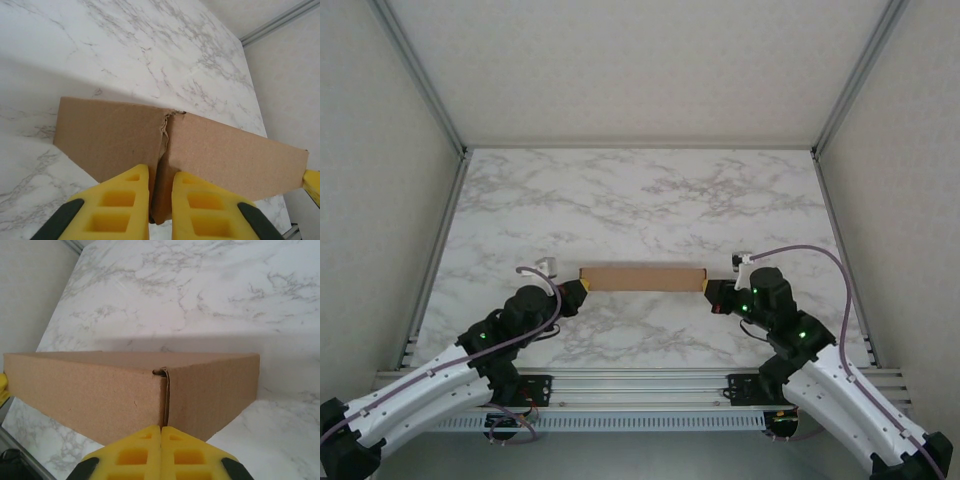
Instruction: Fold the paper box
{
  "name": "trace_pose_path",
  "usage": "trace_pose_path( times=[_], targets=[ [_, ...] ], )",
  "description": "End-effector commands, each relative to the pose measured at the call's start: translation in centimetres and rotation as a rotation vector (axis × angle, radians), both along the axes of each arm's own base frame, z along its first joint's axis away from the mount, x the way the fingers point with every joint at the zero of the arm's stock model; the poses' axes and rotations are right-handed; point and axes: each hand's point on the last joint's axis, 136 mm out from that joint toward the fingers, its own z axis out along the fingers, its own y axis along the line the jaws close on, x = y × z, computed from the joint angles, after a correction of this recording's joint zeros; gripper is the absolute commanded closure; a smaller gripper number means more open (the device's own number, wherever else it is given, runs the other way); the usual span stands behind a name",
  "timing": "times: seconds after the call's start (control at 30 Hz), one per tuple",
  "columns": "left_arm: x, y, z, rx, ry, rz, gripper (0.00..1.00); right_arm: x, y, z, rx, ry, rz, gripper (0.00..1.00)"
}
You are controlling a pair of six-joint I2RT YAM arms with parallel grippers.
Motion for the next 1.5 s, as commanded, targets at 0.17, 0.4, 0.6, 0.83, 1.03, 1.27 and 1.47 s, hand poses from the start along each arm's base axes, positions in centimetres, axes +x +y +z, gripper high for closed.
trace_pose_path(
  times=[0.17,0.4,0.6,0.83,1.03,1.27,1.47],
  targets=[
    [-3.1,1.1,-5.7,0.145,0.223,-0.024,0.93,-5.0,-1.4,-6.4,-0.084,0.290,0.026,1.00],
    [-3.9,1.0,-6.7,0.176,0.271,-0.037,0.87,-5.4,-1.8,-7.4,-0.135,0.329,0.005,0.97],
    [-2.4,1.8,-6.3,0.221,0.225,0.039,0.68,-4.2,-1.6,-6.8,-0.153,0.298,-0.012,0.84],
    [-0.5,2.1,-4.0,0.200,0.162,0.110,0.46,-0.6,0.2,-3.7,-0.252,0.168,0.047,0.62],
    [2.3,3.9,-2.8,0.070,0.144,0.223,0.38,6.6,4.2,-2.3,-0.429,0.104,0.111,0.36],
    [4.8,3.0,-4.1,-0.093,0.173,0.237,0.37,18.6,7.8,-2.4,-0.439,0.085,0.087,0.26],
    [5.9,2.5,-5.0,-0.101,0.187,0.235,0.39,23.1,10.7,-5.9,-0.354,0.179,0.196,0.27]
  ],
)
